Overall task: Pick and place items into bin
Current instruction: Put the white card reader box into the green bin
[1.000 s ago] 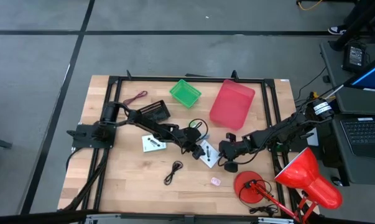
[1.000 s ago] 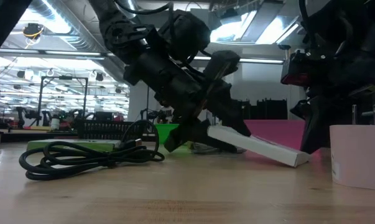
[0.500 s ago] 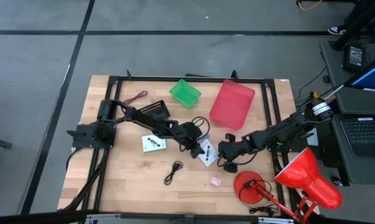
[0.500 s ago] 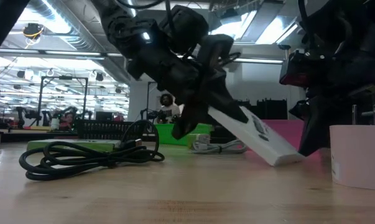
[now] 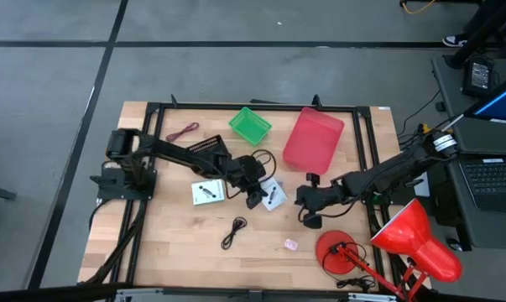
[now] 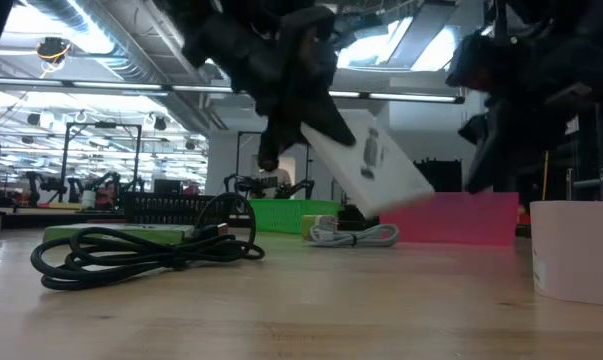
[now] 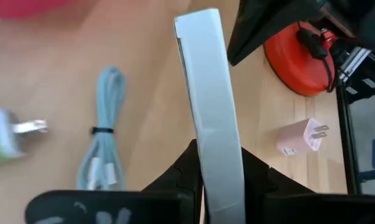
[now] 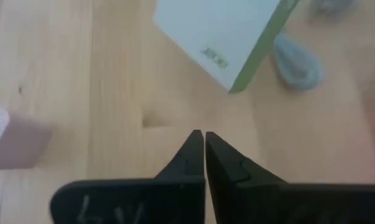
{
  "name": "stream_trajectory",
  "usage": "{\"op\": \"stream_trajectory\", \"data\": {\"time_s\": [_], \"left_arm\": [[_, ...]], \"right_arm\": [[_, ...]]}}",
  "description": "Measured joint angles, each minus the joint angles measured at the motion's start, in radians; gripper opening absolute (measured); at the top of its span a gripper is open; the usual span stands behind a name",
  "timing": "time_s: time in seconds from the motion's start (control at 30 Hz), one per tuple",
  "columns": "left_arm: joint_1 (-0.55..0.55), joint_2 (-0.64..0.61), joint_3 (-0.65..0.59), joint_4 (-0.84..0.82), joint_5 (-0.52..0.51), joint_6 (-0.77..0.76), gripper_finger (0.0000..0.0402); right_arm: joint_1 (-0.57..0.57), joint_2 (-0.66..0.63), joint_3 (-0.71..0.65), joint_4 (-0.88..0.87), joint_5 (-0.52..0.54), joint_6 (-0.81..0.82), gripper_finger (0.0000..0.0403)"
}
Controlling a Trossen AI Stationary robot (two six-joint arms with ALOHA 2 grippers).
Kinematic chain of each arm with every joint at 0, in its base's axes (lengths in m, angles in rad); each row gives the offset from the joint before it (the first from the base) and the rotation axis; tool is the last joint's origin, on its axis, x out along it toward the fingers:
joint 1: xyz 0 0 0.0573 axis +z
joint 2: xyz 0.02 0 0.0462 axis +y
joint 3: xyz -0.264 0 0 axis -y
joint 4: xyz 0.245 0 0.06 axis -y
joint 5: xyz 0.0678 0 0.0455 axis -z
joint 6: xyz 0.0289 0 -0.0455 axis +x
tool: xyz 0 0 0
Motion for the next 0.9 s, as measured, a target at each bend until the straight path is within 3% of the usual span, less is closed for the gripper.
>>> {"op": "stream_trajectory", "data": {"time_s": [0.63,0.77,0.9], "left_arm": [[0.214,-0.341,0.002,-0.229,-0.077,0.351,0.0047],[0.269,-0.363,0.001,-0.271,-0.076,0.382,0.0047],[0.325,-0.363,0.001,-0.281,-0.045,0.419,0.0047]], "right_arm": [[-0.012,-0.292,0.001,-0.014,0.172,-0.142,0.0],[-0.012,-0.301,0.0,0.017,0.212,-0.173,0.0],[-0.014,-0.294,-0.055,0.193,0.228,-0.23,0.0]]}}
